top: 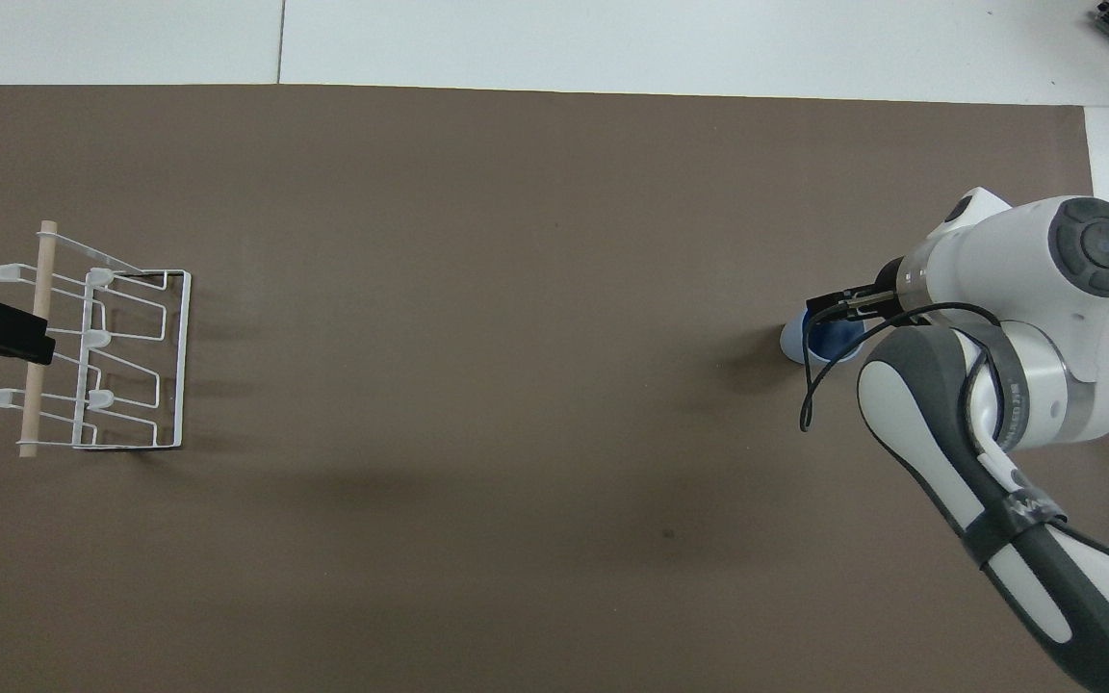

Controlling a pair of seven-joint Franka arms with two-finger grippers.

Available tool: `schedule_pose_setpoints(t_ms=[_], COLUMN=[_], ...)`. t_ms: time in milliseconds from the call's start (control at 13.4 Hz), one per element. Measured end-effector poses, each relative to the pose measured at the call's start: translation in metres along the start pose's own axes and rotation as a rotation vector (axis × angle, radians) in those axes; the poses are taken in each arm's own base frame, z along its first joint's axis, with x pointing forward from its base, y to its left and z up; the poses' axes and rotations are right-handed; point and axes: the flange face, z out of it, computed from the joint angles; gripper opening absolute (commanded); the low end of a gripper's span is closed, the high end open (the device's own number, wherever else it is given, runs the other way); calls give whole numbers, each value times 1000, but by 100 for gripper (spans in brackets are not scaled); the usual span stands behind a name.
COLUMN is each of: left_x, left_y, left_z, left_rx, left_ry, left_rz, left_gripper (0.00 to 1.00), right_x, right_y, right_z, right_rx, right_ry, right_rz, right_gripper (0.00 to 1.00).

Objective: Hang cup on cup holder
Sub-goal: 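Reach the right gripper to the blue cup rim and grasp it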

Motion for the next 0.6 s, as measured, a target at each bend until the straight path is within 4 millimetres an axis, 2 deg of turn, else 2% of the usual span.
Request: schedule_pose_setpoints(t_ms=[373, 447, 522, 596], left_x=[0, 0, 0, 0], left_y=[0, 0, 0, 0], left_z=[0, 0, 0, 0], left_rx=[0, 0, 0, 0], left_ry=[0, 0, 0, 0], left_rz=[0, 0, 0, 0], left_gripper=[100, 100, 100, 100], right_x=[-17, -19, -19, -19], right_y=[18, 18, 18, 18], right_z=[29, 31, 32, 31], right_rx=[-4, -4, -4, -4], right_ry=[28, 26, 25, 25], right_rz=[-10, -10, -10, -10], right_gripper=[100, 92, 63, 29])
